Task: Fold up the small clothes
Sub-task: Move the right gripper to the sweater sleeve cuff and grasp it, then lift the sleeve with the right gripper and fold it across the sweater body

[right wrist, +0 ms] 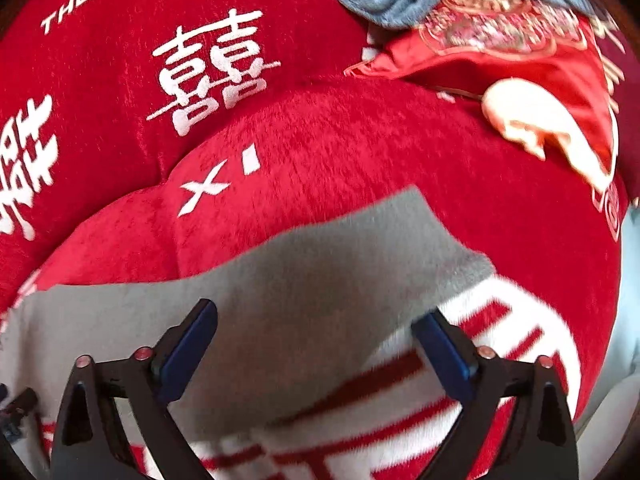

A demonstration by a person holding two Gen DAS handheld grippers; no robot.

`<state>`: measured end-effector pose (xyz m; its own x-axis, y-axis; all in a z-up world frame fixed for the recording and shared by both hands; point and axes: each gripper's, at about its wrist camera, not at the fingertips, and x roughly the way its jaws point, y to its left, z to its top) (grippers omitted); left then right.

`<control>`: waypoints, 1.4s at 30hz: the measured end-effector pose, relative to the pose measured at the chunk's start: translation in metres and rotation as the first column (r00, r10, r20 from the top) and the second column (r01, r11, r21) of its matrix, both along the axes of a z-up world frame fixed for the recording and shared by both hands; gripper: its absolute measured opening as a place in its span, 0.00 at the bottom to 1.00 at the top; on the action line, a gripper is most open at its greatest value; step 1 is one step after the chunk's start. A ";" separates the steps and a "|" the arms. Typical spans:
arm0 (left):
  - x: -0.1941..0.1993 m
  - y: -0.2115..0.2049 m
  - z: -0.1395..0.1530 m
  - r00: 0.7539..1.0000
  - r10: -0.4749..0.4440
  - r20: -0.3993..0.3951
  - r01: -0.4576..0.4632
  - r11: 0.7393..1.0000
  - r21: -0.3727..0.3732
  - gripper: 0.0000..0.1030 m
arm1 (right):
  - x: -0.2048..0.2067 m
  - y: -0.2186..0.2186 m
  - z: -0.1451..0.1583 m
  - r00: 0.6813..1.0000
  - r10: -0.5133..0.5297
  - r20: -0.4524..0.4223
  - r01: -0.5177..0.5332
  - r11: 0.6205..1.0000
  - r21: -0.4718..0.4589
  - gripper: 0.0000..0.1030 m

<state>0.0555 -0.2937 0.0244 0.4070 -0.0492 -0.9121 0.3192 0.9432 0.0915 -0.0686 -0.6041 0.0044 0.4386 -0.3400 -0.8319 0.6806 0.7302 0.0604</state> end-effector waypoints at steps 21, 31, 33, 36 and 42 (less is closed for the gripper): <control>0.006 0.018 0.001 1.000 0.025 0.017 -0.024 0.999 -0.034 1.00 | -0.041 0.018 0.059 0.971 0.033 0.236 -0.036 0.999 0.005 0.07; -0.010 0.068 0.023 0.998 0.030 0.054 -0.025 0.995 -0.096 1.00 | -0.009 0.092 0.097 0.945 0.187 0.268 -0.191 0.982 -0.012 0.07; -0.011 0.080 0.025 0.998 0.040 0.054 -0.034 0.993 -0.109 1.00 | 0.000 0.108 0.100 0.940 0.208 0.270 -0.213 0.977 -0.008 0.07; -0.013 0.102 0.025 0.997 0.060 0.047 -0.053 0.990 -0.130 1.00 | 0.011 0.130 0.104 0.935 0.229 0.271 -0.239 0.971 0.004 0.06; -0.021 0.151 0.010 0.993 0.117 0.009 -0.115 0.984 -0.136 1.00 | 0.033 0.176 0.113 0.919 0.287 0.272 -0.300 0.954 0.007 0.06</control>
